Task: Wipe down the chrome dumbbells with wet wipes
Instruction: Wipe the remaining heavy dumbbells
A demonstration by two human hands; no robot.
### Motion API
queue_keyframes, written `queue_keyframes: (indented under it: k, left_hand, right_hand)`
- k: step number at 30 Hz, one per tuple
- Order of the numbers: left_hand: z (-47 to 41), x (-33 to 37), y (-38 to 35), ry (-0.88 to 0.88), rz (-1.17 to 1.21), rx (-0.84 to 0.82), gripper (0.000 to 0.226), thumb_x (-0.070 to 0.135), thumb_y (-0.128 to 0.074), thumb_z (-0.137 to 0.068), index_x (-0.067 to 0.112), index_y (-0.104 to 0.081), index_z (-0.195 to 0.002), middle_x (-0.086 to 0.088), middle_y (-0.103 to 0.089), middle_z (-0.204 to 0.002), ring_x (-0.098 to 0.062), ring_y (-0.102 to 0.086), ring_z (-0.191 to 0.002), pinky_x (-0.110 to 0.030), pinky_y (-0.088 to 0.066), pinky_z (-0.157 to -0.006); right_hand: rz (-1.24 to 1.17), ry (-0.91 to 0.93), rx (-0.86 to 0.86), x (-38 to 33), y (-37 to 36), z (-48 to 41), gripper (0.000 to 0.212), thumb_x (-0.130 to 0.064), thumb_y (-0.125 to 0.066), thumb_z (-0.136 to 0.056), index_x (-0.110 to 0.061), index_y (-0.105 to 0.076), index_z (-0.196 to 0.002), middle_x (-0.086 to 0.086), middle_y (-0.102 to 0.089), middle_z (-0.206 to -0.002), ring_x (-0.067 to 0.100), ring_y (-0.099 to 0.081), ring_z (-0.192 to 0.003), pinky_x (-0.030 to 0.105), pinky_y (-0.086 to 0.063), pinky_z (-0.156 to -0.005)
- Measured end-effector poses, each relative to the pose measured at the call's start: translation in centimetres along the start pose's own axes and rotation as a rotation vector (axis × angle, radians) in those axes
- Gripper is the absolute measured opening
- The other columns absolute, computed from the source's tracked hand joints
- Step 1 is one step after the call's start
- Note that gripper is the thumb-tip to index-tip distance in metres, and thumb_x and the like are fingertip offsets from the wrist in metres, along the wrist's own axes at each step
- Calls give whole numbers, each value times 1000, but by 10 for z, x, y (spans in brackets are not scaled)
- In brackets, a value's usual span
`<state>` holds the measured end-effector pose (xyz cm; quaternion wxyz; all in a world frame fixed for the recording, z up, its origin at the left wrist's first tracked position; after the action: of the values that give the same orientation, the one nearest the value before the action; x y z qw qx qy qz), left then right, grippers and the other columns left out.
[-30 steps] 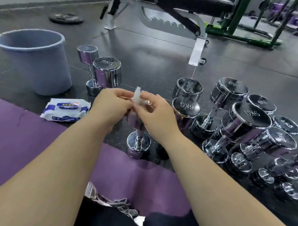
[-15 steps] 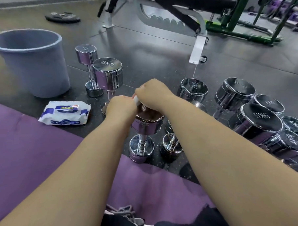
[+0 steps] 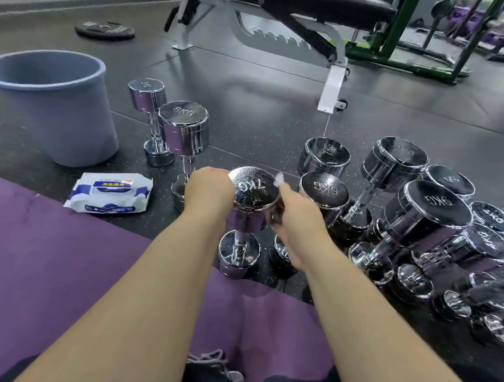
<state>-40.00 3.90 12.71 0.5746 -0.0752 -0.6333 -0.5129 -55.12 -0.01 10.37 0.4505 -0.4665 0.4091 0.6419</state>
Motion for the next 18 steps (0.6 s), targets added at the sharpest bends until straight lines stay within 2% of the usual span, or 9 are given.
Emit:
queue_keyframes:
  k: [2, 4, 5, 7, 9, 11, 14, 16, 18]
  left_hand:
    - [5, 4, 3, 23, 37, 32, 41, 1, -50, -95, 7, -55, -134, -11, -55, -137, -24, -52, -126, -26, -50, -88]
    - [11, 8, 6, 21, -13, -20, 42, -3, -53, -92, 5, -55, -133, -8, -48, -144, -20, -45, -132, -27, -43, -103]
    - [10, 7, 3, 3, 10, -30, 41, -3, -52, -92, 5, -56, -132, -8, -48, -144, -17, -49, -126, -21, -45, -99]
    - [16, -2, 0, 82, 340, 29, 36, 3, -45, -97, 6, -58, -130, -11, -57, -136, -6, -57, -88, -4, -47, -64]
    - [18, -3, 6, 64, 359, 101, 35, 2, -42, -97, 7, -61, -126, -14, -63, -126, -5, -52, -70, -4, -42, -47]
    - [17, -1, 6, 78, 242, 54, 35, -5, -51, -87, 6, -65, -117, -14, -65, -120, -19, -64, -92, -18, -52, -71]
    - [16, 3, 5, 103, 117, 78, 35, -8, -58, -83, 6, -63, -115, -11, -62, -120, -25, -59, -113, -28, -47, -84]
    - [14, 3, 2, 91, 140, 88, 36, -6, -59, -85, 9, -62, -117, -9, -61, -120, -23, -58, -113, -26, -44, -81]
    - [17, 2, 2, 135, 141, 113, 38, -7, -57, -86, 9, -61, -120, -10, -61, -123, -24, -58, -113, -26, -44, -80]
  right_hand:
    - [-72, 7, -25, 21, 3, 20, 50, -58, -47, -96, -24, -73, -69, -6, -66, -76, 19, -60, -82, 39, -50, -88]
    - [-171, -16, -17, 23, -2, 17, 51, -50, -46, -100, -19, -68, -65, -3, -67, -81, 14, -59, -80, 30, -47, -81]
    - [-239, -20, 9, 17, -3, 8, 46, -42, -46, -101, -15, -66, -69, -1, -67, -79, 13, -58, -77, 27, -47, -76]
    - [-230, 36, 26, -9, -6, 2, 35, -29, -46, -101, -7, -65, -80, 2, -59, -79, 16, -53, -75, 27, -42, -69]
    - [-184, 81, 52, -18, -3, -3, 27, -25, -50, -97, -11, -64, -78, 0, -51, -74, 16, -45, -73, 32, -36, -69]
    - [-189, 100, 79, -16, -4, 9, 24, -20, -55, -93, -22, -68, -72, -14, -56, -71, 12, -55, -74, 32, -44, -72]
    - [-199, 210, 147, 7, 0, 50, 19, -17, -62, -92, -26, -78, -93, -32, -59, -105, -4, -58, -114, 22, -46, -100]
    - [-254, 251, 156, 20, 0, 60, 29, -8, -65, -89, -34, -76, -86, -23, -64, -109, -7, -60, -110, 14, -46, -94]
    - [-329, 227, 228, 23, 7, 46, 30, 0, -66, -85, -28, -76, -79, -6, -72, -93, 3, -67, -84, 17, -50, -77]
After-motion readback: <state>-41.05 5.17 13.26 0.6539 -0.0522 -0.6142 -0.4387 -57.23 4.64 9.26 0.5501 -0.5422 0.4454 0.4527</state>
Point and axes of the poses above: each hand's wrist, its own z-axis away from the middle knuckle, its own y-axis out of the back of the hand, x = y × z, the point moved 6 cm from there along -z, towards the middle knuckle
